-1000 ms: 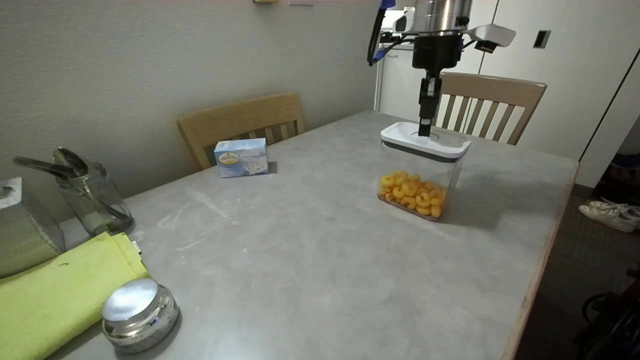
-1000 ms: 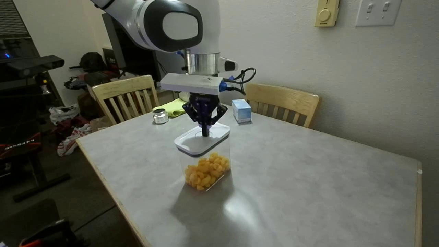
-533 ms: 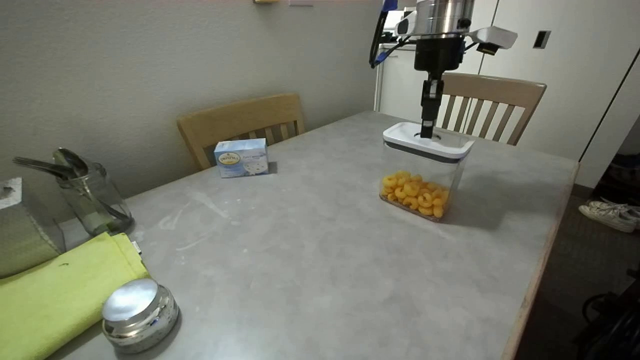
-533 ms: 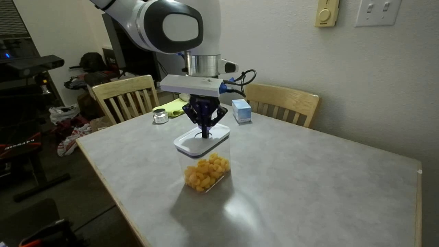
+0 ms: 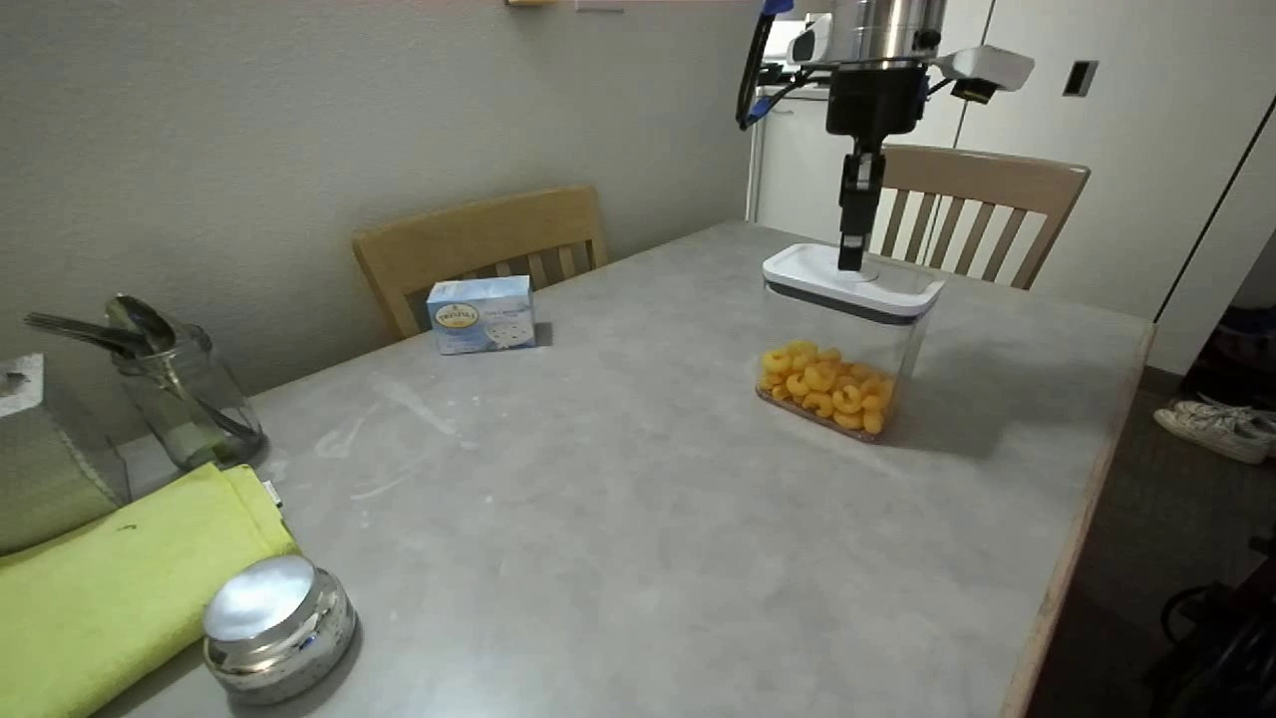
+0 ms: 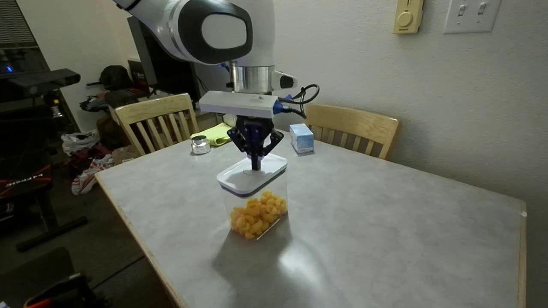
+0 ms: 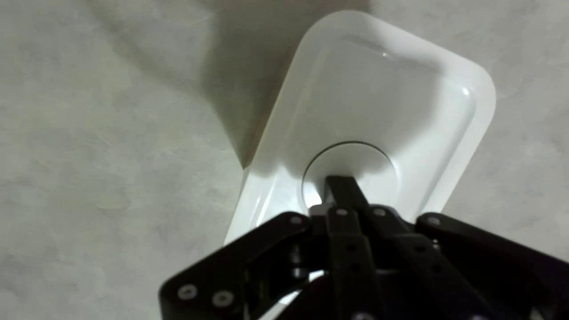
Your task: Remove the white lid and put it on the table
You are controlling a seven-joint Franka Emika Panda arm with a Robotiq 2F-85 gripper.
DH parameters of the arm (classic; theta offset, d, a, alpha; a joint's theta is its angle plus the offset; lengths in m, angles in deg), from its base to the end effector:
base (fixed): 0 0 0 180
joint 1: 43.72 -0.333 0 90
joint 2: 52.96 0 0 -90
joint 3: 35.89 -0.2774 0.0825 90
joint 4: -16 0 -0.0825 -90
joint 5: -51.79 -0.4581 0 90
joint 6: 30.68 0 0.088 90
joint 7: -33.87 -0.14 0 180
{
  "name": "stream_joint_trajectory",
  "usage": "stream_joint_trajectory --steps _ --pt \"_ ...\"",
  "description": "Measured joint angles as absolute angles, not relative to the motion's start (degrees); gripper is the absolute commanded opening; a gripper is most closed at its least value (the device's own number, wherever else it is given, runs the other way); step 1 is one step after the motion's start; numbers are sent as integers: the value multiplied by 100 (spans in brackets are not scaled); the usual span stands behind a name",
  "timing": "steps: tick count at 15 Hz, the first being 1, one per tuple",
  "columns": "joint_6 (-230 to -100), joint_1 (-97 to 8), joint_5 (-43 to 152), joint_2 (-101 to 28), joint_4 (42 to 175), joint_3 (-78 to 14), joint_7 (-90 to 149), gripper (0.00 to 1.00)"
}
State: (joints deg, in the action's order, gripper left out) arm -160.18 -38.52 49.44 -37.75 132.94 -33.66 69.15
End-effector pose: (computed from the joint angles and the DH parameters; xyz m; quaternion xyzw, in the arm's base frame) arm 0.6238 -0.0798 0.1890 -0.9733 -0.2281 0.0176 0.0180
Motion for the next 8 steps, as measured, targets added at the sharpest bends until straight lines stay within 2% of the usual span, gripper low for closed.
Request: stream_joint_trajectory --steps 1,2,3,8 --pt "-15999 -3852 4948 -3830 13292 -3373 6919 17" --pt "-15964 -3854 4949 -3893 13296 -3383 6925 32" --pt "-15931 -3854 4950 -3938 13299 -3398 6934 41" --pt "-15723 -3859 4950 -4105 13301 -3428 6964 73"
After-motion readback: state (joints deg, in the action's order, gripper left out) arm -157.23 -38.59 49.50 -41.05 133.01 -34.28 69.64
